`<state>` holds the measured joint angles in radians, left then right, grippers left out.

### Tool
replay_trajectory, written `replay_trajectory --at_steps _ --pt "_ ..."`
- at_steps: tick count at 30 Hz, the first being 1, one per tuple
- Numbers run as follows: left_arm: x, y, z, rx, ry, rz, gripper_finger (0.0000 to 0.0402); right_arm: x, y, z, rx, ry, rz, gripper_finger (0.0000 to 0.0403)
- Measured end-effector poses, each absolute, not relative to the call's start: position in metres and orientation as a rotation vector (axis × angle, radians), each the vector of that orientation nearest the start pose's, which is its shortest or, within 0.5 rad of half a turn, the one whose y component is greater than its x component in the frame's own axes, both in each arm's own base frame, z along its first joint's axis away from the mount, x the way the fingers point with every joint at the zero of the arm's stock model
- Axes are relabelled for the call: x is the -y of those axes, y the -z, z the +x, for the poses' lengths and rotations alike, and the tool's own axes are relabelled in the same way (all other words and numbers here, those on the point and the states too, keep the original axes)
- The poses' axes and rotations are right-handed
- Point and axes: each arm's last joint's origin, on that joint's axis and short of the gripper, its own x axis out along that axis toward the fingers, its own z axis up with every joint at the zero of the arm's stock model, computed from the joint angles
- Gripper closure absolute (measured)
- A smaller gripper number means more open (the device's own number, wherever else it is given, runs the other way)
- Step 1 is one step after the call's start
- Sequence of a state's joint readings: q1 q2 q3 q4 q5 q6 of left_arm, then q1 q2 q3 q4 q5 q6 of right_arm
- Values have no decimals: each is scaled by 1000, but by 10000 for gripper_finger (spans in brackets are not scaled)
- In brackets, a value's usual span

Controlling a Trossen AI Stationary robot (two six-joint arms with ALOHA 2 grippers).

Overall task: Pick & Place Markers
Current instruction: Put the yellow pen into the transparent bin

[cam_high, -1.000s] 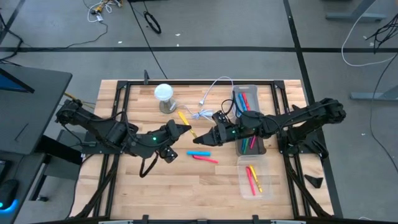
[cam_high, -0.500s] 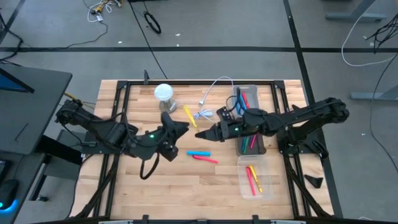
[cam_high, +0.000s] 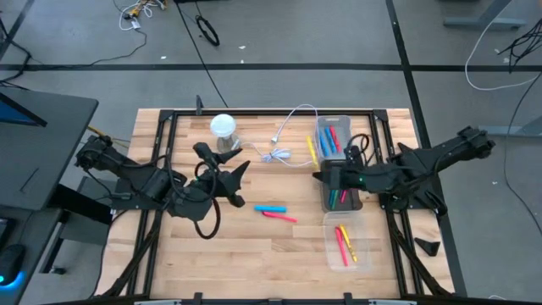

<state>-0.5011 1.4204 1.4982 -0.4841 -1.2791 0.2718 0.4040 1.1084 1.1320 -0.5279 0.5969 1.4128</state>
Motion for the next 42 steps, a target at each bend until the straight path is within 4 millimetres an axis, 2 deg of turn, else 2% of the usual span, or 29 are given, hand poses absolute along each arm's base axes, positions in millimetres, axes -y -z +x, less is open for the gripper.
replay_trajectory --at_steps 8,17,26,34,42 --pt "106 -413 271 -377 -764 575 219 -91 -348 197 -341 522 1225 385" --pt "95 -413 275 -391 -803 569 218 -112 -333 181 -591 565 1402 385" --pt "87 -412 277 -415 -824 582 218 -141 -310 165 -797 722 1468 385" --pt "80 -411 279 -427 -846 584 218 -165 -289 168 -1005 776 1408 385" --pt "79 -411 279 -427 -852 578 218 -193 -272 174 -1120 746 1398 385"
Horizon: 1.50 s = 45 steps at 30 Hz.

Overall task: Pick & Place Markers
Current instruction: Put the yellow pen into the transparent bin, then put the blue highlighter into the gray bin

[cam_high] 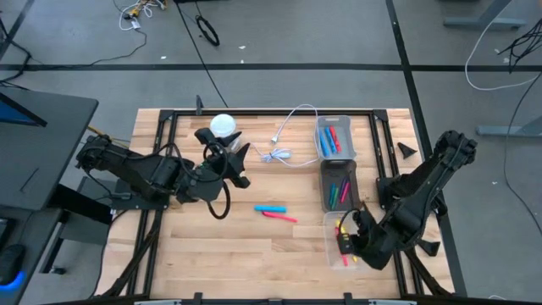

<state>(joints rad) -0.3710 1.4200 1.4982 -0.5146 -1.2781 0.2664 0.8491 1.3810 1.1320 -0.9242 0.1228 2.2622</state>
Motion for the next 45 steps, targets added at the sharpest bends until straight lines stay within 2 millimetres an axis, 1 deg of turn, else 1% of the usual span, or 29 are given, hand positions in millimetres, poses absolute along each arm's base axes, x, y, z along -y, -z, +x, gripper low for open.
replay_trajectory --at_steps 2,5,8,10,13,17,20,23,27,29,33,37,41,45 --pt "79 -410 279 -421 -838 551 218 -198 -264 176 -1141 762 1374 385" --pt "76 -403 277 -436 -741 435 218 -204 -253 180 -1158 802 1336 385" --pt "72 -397 270 -484 -635 278 218 -208 -241 184 -1168 847 1295 385" --pt "70 -392 266 -544 -570 239 218 -211 -235 186 -1169 867 1277 384" --pt "70 -386 264 -625 -486 235 218 -212 -225 191 -1169 905 1252 365" --pt "72 -385 264 -662 -396 235 218 -212 -216 198 -1167 937 1222 346" --pt "74 -385 263 -686 -300 254 218 -210 -211 203 -1162 961 1215 346" --pt "75 -387 262 -689 -227 261 218 -211 -208 208 -1160 944 1224 349" --pt "73 -392 256 -673 -207 267 218 -211 -209 214 -1158 897 1242 350" --pt "71 -394 253 -630 -201 255 218 -211 -209 215 -1155 882 1252 350" --pt "66 -387 236 -500 -134 202 218 -211 -209 215 -1156 880 1251 348" --pt "58 -370 213 -403 -120 160 218 -212 -210 216 -1151 862 1245 334" --pt "51 -356 191 -305 -117 120 218 -211 -210 218 -1147 842 1243 299" --pt "46 -344 171 -204 -71 85 218 -210 -212 222 -1134 805 1253 247"
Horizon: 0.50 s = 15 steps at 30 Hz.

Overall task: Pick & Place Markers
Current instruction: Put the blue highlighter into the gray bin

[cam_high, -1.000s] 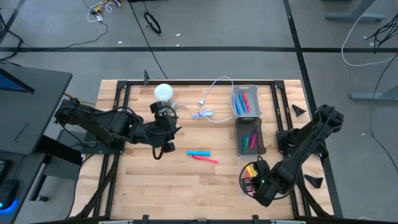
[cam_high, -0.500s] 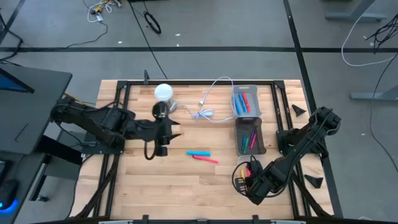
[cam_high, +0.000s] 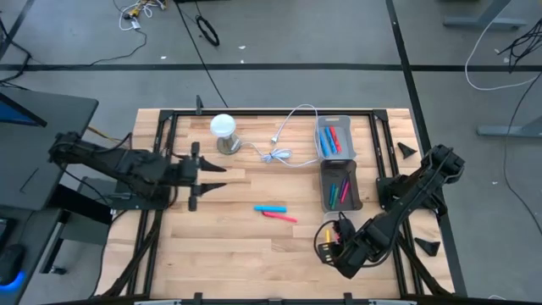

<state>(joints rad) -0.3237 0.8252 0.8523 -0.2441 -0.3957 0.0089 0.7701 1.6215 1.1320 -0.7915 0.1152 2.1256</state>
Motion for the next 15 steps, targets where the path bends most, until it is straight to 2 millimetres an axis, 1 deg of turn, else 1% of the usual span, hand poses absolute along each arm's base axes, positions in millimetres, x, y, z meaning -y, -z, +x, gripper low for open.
replay_trajectory --at_steps 4,7,12,15 --pt "39 -329 153 -117 -70 55 218 -211 -215 231 -1118 723 1280 203" --pt "36 -315 142 -90 -71 37 218 -212 -218 240 -1097 627 1304 182" --pt "32 -289 131 -60 -72 -35 218 -212 -224 253 -1046 509 1359 166" --pt "31 -278 125 -1 -24 -68 218 -211 -227 260 -984 479 1395 165"
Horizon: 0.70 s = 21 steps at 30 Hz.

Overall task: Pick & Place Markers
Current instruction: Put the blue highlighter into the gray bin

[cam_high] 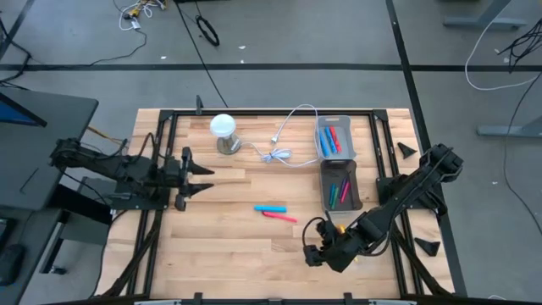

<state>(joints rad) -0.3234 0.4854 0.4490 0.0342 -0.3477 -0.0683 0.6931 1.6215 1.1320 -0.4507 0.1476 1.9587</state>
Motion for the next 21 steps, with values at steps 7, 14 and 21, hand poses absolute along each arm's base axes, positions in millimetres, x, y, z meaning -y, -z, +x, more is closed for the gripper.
replay_trajectory --at_steps 7,14,21 --pt "31 -249 115 82 72 -148 218 -204 -239 280 -709 386 1404 165" --pt "29 -215 110 67 73 -195 218 -190 -264 310 -467 141 1356 165" --pt "28 -191 108 130 69 -213 218 -174 -297 329 -172 -76 1334 165"
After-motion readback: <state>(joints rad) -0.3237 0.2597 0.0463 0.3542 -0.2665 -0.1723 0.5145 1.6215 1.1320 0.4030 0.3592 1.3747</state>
